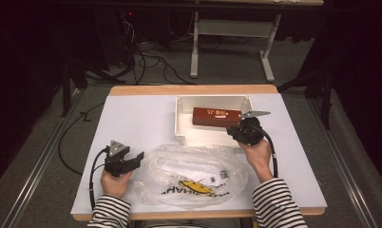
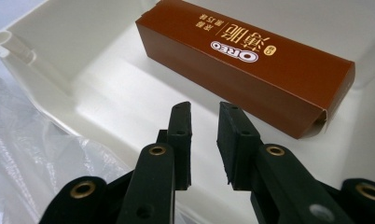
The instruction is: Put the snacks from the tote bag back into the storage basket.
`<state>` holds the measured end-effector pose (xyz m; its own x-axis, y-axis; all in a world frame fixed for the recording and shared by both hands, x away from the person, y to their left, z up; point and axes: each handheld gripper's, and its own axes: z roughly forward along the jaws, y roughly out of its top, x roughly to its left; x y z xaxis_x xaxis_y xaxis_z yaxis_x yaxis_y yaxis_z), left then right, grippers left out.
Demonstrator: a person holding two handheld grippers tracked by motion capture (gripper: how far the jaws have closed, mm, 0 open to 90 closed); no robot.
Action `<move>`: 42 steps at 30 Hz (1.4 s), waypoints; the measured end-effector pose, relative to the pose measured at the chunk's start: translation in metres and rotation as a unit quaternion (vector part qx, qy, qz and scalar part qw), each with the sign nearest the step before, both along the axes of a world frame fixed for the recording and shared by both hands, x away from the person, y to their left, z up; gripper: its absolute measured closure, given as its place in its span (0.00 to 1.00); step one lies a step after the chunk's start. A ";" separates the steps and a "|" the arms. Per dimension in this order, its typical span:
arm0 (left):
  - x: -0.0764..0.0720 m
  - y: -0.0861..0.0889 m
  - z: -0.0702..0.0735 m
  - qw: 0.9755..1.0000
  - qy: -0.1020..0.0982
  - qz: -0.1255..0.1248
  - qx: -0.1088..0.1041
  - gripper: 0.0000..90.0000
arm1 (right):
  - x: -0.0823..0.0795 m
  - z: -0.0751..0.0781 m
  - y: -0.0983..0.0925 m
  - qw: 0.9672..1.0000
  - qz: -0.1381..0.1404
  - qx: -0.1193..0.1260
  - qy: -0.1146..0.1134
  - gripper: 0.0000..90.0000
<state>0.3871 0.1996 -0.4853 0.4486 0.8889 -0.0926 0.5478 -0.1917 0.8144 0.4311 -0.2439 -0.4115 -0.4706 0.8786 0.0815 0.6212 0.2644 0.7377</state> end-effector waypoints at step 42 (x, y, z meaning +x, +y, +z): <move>0.000 0.000 0.000 1.000 -0.001 -0.001 0.000 0.37 | -0.036 0.014 -0.032 0.999 -0.002 0.023 -0.036 0.75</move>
<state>0.3871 0.1998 -0.4853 0.4500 0.8883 -0.0919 0.5460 -0.1921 0.8155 0.3948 -0.2763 -0.3979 -0.4737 0.8764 0.0870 0.5667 0.2277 0.7919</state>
